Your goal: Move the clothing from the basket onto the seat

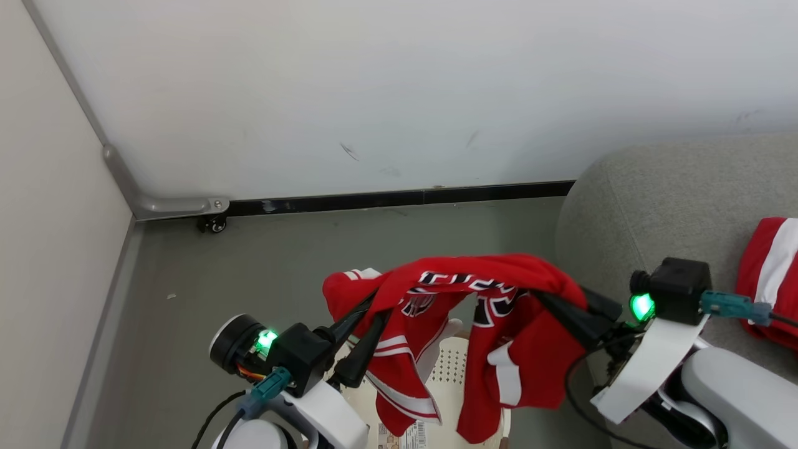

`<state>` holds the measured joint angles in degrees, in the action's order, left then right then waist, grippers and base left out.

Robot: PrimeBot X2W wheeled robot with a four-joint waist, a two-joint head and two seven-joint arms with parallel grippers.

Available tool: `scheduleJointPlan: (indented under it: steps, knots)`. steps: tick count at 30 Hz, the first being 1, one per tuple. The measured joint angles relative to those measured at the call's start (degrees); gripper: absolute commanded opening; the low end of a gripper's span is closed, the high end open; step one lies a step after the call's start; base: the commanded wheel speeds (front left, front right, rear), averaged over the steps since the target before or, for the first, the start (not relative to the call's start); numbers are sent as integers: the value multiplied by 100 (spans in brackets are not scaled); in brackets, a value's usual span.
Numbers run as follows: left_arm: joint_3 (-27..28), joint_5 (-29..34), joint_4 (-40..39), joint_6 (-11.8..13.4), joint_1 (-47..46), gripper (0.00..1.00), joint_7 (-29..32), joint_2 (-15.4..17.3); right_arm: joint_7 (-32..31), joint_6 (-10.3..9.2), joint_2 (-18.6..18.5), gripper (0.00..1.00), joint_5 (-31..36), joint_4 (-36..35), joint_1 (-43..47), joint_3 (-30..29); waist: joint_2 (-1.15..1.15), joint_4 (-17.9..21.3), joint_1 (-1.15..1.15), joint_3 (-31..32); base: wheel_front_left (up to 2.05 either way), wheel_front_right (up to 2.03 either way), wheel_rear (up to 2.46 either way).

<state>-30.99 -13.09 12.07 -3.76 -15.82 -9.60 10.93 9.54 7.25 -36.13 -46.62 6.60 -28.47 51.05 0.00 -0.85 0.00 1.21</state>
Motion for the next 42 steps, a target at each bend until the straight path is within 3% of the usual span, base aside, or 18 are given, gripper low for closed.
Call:
scheduleJointPlan:
  steps: [3, 4, 5, 6, 27, 42]
  knots:
    - [14, -90, 33, 22, 58, 47, 0, -14, 124, 29, -20, 0, -37, 123, 2, -167, 0, 39, 0, -11, 0, 0, 0]
    - [24, -124, 46, 21, 69, 77, 0, -15, 152, 29, -31, 0, -55, 152, 2, -240, 0, 50, 0, -15, 0, 0, 0]
    - [36, -186, 48, 21, 88, 92, -1, -30, 159, 29, -38, 0, -85, 166, 1, -293, 0, 59, 0, -18, 0, 0, 0]
    - [45, -254, 47, 21, 115, 100, -9, -38, 174, 29, -41, 0, -85, 186, 1, -335, 0, 66, 0, -22, 0, 0, 0]
    - [511, -393, 146, 260, 307, 100, -244, 12, 326, 26, -441, 0, -75, 313, 73, -1140, 0, 165, 0, 0, 0, 0, 0]
    - [472, -443, 223, 223, 304, 100, -304, -47, 376, 25, -739, 0, -15, 335, 651, -2031, 0, 512, 0, 38, 0, 0, 0]
